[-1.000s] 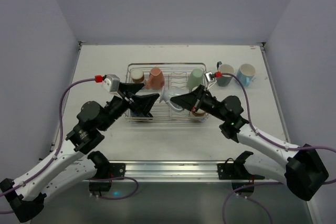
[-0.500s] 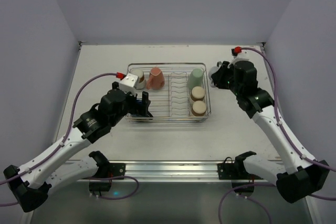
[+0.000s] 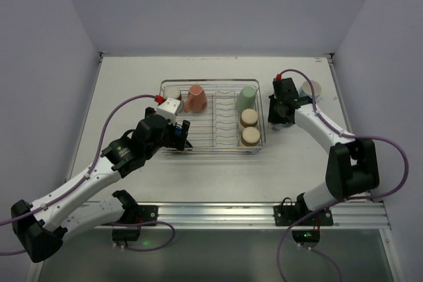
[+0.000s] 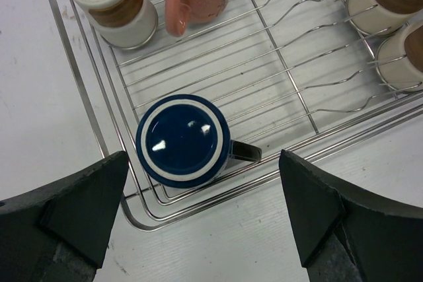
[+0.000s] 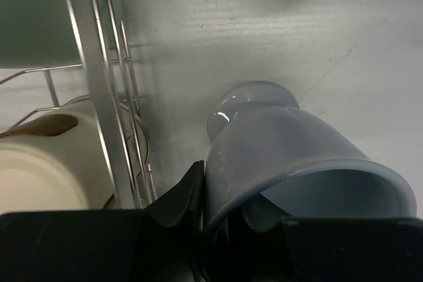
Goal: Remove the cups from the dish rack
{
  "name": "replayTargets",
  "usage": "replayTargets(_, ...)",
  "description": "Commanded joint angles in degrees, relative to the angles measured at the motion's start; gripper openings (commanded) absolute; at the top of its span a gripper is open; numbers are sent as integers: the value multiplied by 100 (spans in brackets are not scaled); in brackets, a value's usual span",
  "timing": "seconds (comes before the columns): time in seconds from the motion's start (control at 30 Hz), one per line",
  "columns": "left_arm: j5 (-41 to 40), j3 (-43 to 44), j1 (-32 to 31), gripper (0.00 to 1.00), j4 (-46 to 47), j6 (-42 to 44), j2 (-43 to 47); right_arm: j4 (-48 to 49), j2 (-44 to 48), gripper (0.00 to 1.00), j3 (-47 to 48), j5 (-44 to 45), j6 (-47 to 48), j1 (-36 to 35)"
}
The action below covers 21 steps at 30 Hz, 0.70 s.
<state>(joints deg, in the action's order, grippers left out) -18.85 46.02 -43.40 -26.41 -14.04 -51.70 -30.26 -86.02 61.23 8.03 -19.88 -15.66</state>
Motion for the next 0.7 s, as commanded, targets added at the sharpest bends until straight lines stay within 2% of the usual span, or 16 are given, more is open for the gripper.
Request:
replayTargets(0.0,57,-40,7,100,-48,121,-41,319,-239,0,240,128,81,37)
replayTargets(0.17,83,-40,7,100,-22,112,-50,337,-468,0,231,207,46,37)
replayTargets(0.27,57,-40,7,100,-30,112,-103,302,-460,12,231,304,46,37)
replayTargets(0.3,40,-32,7,100,-30,104,-138,275,-460,24,231,313,46,37)
replayTargets(0.53,-57,-23,7,100,-48,95,-226,319,-91,59,161,348,37,28)
replayTargets(0.67,-180,-5,7,100,-66,68,-235,415,462,64,12,348,-68,-7)
